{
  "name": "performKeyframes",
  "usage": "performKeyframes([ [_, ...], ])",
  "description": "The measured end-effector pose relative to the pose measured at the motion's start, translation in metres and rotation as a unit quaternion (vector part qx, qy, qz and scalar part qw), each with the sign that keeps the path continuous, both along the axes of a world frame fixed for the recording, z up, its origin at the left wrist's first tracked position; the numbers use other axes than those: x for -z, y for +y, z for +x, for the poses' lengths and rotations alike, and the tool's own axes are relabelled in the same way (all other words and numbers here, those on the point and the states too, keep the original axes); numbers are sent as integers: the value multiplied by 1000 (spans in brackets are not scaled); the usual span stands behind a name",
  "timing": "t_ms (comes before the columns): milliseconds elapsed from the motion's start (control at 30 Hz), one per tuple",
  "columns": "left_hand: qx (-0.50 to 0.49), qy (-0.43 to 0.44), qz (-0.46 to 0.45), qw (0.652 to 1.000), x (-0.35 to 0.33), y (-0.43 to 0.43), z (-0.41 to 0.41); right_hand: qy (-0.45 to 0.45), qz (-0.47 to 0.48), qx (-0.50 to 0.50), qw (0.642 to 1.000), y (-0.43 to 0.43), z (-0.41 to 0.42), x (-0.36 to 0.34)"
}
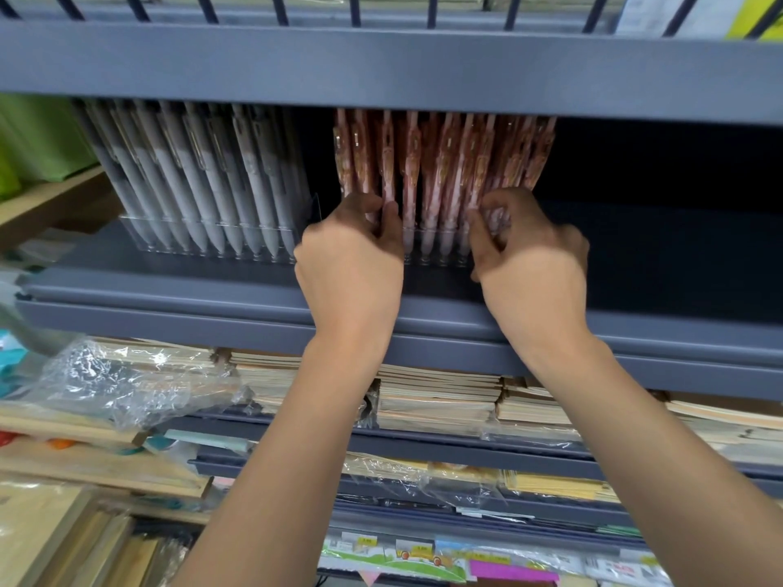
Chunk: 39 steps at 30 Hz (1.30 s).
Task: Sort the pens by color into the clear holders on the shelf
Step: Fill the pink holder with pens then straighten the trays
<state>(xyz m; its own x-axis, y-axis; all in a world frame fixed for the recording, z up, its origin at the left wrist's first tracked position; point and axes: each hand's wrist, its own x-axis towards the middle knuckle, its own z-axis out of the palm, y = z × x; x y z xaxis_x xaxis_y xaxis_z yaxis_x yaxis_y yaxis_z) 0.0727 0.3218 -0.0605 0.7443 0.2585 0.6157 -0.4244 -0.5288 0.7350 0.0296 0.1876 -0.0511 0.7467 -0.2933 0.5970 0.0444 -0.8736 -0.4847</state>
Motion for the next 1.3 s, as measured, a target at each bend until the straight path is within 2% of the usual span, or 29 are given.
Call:
performKeyframes([
  [300,-22,-20,-24,999,1,-2,-4,-3,-5,1,1000,-1,0,1],
  [400,-9,-51,-39,998,-1,-5,-9,-5,-5,-1,1000,-1,0,1],
  [567,20,-122,60,991,-2,-11,-9,1,-4,-3,1000,-1,0,0],
  [767,71,-66,112,989,-2,-13,-5,5,-3,-1,1000,0,-1,-1],
  [900,32,-24,140,989,-4,-20,0,-4,-4,-1,1000,0,-2,-1],
  [1300,22,-29,133,991,-1,-21,4,-5,-10,-1,1000,-2,0,1],
])
